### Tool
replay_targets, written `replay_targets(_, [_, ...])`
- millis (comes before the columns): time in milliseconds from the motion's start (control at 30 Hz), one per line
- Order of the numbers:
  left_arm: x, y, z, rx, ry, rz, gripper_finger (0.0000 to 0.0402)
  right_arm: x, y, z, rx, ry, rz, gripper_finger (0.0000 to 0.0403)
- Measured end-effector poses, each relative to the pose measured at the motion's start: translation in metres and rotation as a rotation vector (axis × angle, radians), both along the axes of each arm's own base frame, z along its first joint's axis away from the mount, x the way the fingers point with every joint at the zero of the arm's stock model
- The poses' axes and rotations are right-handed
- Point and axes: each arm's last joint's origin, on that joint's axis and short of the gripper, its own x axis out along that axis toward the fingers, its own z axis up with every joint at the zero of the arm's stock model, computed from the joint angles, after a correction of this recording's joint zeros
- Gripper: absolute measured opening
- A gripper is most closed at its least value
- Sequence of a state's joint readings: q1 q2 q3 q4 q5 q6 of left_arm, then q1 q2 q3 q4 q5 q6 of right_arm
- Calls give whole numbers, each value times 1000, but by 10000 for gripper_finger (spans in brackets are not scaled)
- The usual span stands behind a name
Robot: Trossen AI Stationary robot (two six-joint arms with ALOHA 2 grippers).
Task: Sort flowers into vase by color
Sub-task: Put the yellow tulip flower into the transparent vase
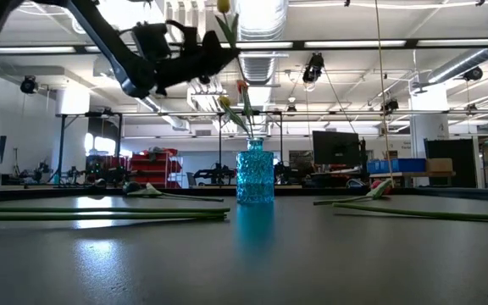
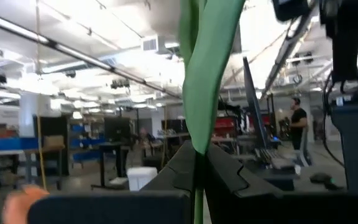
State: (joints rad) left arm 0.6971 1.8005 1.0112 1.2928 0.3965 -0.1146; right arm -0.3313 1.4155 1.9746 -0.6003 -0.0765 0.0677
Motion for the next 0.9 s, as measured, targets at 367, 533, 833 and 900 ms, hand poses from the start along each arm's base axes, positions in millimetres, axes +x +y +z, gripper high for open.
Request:
replay_targets(367, [25,30,-21,6,45,-37,0,-2,1,4,-5,-15,0,141])
replay_targets(533, [31,38,-26,-4,88,-60,0,-3,1,5,-7,-18,0,139])
replay_targets(833, [33,42,-19,47,162,-54,0,-3,1,5,-13,-16,2,139])
replay_targets(900, [33,43,-17,48,166,-52,0,-3,1,5,-13,-16,2,137])
